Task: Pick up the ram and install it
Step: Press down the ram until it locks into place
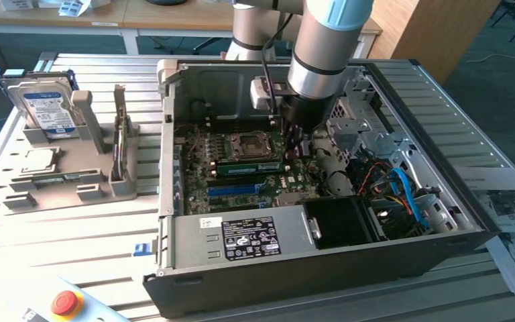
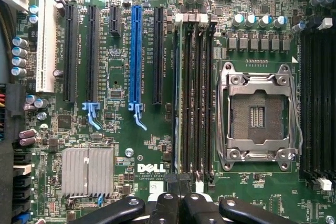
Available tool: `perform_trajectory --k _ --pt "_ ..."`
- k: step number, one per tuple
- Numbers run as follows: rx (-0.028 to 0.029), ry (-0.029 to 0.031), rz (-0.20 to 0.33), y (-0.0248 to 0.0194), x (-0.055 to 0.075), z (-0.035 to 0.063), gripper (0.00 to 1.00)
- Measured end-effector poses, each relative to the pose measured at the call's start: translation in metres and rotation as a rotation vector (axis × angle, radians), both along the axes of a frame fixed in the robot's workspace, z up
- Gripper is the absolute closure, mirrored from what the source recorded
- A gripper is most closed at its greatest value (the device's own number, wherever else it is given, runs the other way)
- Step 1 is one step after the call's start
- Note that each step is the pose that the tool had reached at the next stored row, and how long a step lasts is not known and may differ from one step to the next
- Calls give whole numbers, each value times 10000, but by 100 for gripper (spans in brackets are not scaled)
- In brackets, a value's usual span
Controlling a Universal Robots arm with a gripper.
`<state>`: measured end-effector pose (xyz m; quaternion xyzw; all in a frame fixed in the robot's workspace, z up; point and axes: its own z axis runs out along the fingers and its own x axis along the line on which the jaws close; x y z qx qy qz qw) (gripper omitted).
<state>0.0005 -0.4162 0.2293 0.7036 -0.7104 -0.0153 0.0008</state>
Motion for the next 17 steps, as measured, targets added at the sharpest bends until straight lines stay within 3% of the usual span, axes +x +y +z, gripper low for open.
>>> perform_trajectory --k 10,17 --pt "-2 1 1 38 0 0 90" --pt "1 0 0 40 0 -8 90"
